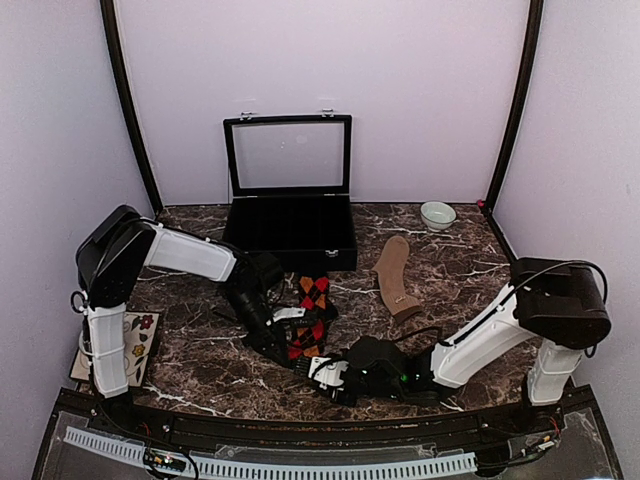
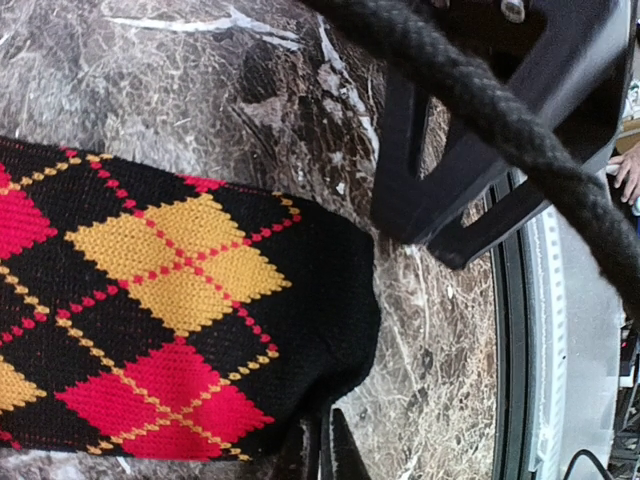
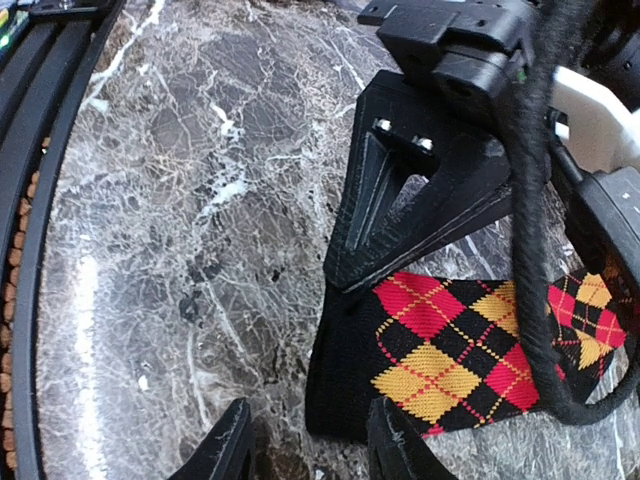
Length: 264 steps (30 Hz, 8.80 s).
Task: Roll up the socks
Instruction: Roll the sock at the center of the board.
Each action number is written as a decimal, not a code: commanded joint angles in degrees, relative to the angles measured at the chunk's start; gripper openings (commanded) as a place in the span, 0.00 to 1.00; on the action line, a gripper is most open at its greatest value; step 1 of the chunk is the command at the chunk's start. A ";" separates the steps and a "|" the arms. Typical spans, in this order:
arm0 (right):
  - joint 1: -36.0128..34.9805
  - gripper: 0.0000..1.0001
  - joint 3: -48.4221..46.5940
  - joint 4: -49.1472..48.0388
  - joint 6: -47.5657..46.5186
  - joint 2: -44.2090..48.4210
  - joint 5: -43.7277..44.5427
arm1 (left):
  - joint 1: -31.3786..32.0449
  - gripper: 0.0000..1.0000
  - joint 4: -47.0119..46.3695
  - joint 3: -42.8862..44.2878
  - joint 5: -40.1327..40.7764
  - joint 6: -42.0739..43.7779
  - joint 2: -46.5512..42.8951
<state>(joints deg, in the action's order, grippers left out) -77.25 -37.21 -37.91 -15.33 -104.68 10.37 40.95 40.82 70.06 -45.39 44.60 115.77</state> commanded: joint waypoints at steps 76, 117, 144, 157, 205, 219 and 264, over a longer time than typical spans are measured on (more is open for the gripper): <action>18.98 0.00 -12.91 25.31 46.38 -10.10 -44.86 | 10.74 0.53 -8.77 -13.19 13.75 14.62 -22.26; 21.72 0.00 -14.98 32.19 45.29 -11.50 -48.52 | 11.17 0.59 -11.21 -10.86 19.08 15.62 -21.43; 22.59 0.00 -16.04 33.30 46.01 -12.56 -49.27 | 13.10 0.41 -19.72 -14.07 20.39 14.28 -16.49; 22.59 0.00 -16.57 33.89 45.91 -12.49 -49.35 | 13.10 0.30 -21.25 -16.28 21.16 14.78 -16.72; -5.16 0.35 -1.67 13.27 -1.90 6.88 3.09 | 4.06 0.04 9.85 7.71 3.65 6.73 7.65; 2.19 0.25 -7.04 9.27 -6.74 -2.02 -5.15 | 3.90 0.03 13.45 10.31 4.55 8.12 9.73; 11.18 0.01 -4.50 18.81 12.94 -6.49 -19.55 | -1.15 0.78 2.93 -3.87 5.21 7.13 -16.53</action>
<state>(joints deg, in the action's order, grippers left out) -67.46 -41.19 -34.24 -6.13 -108.99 -6.98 38.24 47.35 71.05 -39.86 49.58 104.01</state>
